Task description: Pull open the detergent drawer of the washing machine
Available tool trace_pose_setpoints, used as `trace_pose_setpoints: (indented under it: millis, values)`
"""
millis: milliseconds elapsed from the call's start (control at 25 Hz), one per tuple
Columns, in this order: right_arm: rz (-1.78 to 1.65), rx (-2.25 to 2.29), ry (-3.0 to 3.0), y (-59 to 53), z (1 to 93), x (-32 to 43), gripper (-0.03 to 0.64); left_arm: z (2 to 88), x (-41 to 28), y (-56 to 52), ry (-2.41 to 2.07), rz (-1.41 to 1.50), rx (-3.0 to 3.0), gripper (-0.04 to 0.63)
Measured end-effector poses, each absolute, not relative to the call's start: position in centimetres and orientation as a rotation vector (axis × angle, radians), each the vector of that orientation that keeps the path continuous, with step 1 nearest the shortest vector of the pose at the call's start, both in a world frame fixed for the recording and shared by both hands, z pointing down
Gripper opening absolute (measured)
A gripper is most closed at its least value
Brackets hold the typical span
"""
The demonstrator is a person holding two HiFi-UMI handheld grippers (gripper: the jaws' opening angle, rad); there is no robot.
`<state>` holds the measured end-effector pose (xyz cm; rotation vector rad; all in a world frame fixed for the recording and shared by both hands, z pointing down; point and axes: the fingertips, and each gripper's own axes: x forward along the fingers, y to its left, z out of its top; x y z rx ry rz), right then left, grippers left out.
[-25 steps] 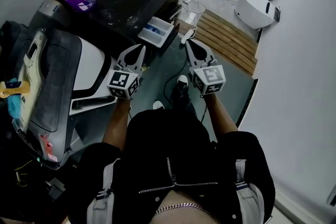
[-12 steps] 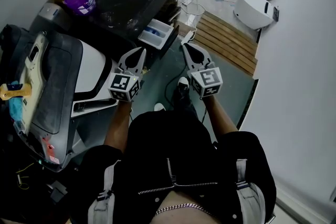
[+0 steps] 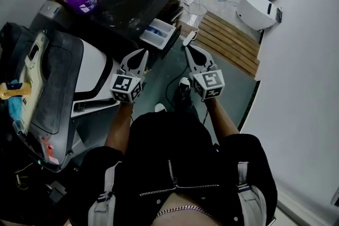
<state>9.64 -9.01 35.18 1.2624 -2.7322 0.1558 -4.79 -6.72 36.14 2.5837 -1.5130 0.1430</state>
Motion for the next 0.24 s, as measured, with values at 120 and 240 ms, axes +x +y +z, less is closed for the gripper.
trace_pose_setpoints:
  millis: [120,240]
  values:
    - [0.162,1.261,-2.730,-8.95,35.37,9.69,0.005,36.32,-4.64,-6.75,-1.507,0.146,2.581,0.021]
    - [0.151,1.243,-2.729,-8.84,35.52,9.65,0.006,36.40,-4.47,-6.83,-1.506,0.142,2.576,0.021]
